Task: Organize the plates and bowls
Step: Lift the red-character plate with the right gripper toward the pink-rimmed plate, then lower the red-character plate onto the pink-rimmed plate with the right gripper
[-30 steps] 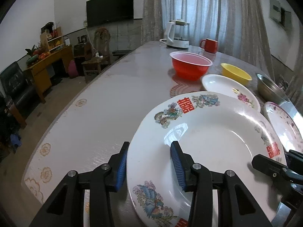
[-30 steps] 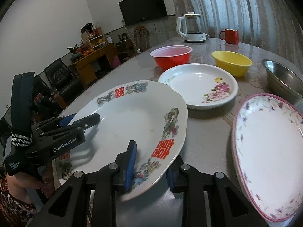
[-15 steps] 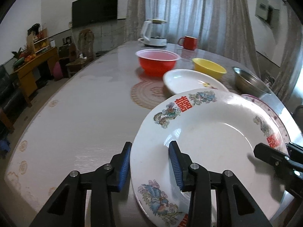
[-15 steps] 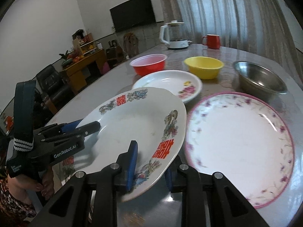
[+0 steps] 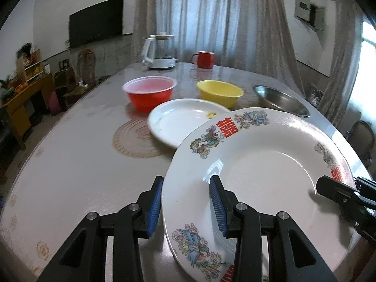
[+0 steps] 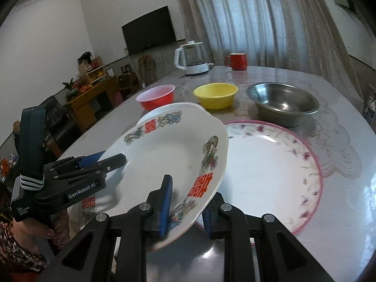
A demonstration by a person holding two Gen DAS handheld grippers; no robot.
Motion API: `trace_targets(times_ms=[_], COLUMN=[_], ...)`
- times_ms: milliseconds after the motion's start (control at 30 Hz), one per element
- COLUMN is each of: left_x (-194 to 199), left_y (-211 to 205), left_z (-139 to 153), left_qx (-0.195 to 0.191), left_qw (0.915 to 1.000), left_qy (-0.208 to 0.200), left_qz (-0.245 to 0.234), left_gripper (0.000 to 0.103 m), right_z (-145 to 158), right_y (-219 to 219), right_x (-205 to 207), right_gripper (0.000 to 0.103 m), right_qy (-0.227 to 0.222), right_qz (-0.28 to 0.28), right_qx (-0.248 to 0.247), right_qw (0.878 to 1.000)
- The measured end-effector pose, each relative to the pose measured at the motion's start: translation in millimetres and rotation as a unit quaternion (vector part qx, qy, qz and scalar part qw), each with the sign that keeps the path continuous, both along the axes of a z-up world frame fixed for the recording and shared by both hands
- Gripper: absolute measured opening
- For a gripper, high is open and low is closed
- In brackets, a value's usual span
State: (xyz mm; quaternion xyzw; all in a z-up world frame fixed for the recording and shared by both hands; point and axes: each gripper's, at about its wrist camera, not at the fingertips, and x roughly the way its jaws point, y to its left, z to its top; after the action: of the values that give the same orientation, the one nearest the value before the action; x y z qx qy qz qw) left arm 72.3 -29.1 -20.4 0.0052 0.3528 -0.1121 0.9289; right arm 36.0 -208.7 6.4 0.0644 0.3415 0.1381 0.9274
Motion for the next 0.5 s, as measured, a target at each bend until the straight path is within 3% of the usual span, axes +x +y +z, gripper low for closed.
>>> trace_targets(times_ms=[500], left_x=[27], left_y=[-87], left_z=[1], left_qx=[0.022], left_qw=[0.9973], left_qy=[0.005], left_qz=[-0.069], left_gripper=[0.04], right_z=[-3], right_y=[-83], right_x=[-4], right_gripper=[0.021], right_qy=[0.012], right_qz=[-0.092], right_qx=[0.041], right_qw=[0.995])
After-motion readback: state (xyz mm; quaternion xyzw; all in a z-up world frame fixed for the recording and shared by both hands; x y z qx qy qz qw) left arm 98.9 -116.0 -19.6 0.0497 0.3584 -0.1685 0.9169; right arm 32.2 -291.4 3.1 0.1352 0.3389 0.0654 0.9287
